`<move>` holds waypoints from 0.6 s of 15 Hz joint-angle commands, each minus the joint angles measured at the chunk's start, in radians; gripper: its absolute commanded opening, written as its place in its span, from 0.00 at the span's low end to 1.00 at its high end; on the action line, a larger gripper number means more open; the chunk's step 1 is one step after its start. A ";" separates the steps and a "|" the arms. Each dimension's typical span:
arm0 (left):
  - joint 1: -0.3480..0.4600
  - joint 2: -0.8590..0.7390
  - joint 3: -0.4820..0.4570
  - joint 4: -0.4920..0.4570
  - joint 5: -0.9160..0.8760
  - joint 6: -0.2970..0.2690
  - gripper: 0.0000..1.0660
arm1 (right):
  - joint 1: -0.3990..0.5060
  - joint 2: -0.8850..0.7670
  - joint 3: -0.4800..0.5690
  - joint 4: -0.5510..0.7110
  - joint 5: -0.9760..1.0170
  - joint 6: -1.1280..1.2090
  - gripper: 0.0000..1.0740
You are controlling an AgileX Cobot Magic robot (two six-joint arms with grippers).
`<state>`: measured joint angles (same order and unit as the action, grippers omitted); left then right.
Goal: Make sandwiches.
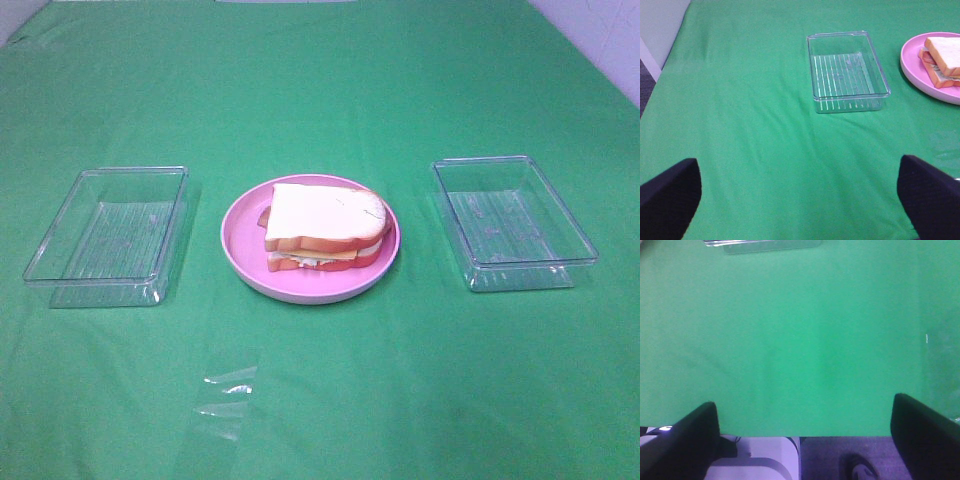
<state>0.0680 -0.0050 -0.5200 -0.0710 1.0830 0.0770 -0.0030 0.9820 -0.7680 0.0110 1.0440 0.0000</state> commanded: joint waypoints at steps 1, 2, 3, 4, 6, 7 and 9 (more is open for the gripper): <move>-0.001 -0.020 0.003 -0.007 -0.010 0.000 0.92 | 0.000 -0.213 0.022 0.009 0.075 0.017 0.83; -0.001 -0.020 0.003 -0.007 -0.010 0.000 0.92 | 0.000 -0.308 0.022 0.009 0.091 0.026 0.83; -0.001 -0.020 0.003 -0.007 -0.010 0.000 0.92 | 0.000 -0.388 0.022 0.006 0.098 0.042 0.83; -0.001 -0.020 0.003 -0.007 -0.010 0.000 0.92 | 0.000 -0.497 0.037 -0.011 0.100 0.048 0.83; -0.001 -0.020 0.003 -0.007 -0.010 0.000 0.92 | 0.000 -0.620 0.088 -0.039 0.097 0.040 0.83; -0.001 -0.020 0.003 -0.007 -0.010 0.000 0.92 | 0.000 -0.685 0.126 -0.059 0.094 0.038 0.83; -0.001 -0.020 0.003 -0.007 -0.010 0.000 0.92 | 0.000 -0.818 0.201 -0.093 0.081 0.038 0.83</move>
<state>0.0680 -0.0050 -0.5200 -0.0710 1.0830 0.0770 -0.0030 0.1850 -0.5750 -0.0690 1.1360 0.0400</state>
